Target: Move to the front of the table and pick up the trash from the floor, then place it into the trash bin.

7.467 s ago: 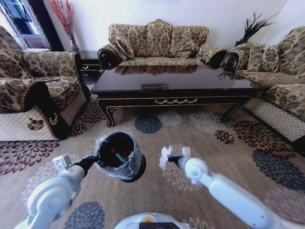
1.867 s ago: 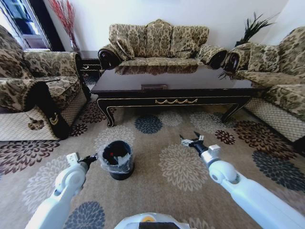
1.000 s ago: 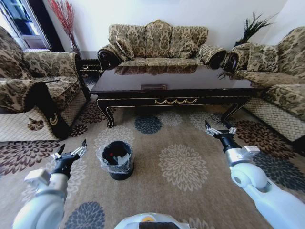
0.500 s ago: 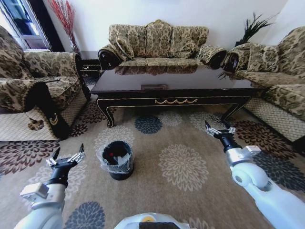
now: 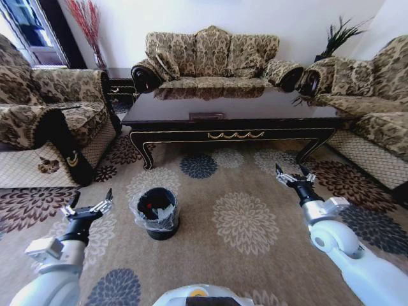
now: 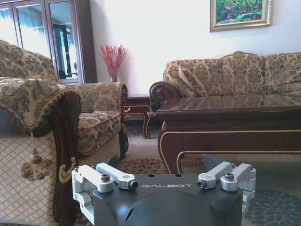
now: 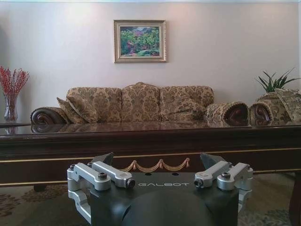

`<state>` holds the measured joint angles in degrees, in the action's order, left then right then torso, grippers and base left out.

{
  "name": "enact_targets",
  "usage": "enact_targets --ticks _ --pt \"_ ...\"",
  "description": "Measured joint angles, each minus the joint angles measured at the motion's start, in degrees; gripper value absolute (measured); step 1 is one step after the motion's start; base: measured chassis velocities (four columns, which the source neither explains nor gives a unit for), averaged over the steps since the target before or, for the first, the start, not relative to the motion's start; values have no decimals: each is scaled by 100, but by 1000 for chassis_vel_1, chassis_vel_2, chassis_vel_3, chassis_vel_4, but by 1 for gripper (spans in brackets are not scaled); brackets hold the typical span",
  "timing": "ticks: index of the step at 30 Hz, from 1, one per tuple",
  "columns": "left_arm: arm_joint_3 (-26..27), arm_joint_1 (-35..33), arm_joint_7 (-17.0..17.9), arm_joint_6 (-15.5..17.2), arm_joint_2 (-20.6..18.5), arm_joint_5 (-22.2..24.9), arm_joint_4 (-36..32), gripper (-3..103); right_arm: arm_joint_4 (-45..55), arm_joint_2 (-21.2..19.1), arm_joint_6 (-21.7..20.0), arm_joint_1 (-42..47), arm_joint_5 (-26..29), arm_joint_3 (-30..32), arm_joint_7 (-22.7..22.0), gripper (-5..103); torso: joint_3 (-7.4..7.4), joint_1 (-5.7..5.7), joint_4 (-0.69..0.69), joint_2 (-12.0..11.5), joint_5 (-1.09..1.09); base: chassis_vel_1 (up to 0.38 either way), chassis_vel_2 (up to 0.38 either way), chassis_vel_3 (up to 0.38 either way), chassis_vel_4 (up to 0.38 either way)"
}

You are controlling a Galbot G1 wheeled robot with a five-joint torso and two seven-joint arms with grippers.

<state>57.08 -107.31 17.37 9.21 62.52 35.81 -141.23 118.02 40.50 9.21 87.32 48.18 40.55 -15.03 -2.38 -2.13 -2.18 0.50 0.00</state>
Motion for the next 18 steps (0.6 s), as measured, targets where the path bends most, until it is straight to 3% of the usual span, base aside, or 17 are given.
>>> enact_targets --ticks 8,18 --pt "-2 -53 -19 23 3 83 55 100 126 82 1 198 -34 181 -5 100 1 0 1 0 0 154 -174 -171 166" --pt "-355 86 29 87 19 -132 -5 100 80 179 42 370 -43 380 -6 100 1 1 -1 0 3 299 -295 -289 294"
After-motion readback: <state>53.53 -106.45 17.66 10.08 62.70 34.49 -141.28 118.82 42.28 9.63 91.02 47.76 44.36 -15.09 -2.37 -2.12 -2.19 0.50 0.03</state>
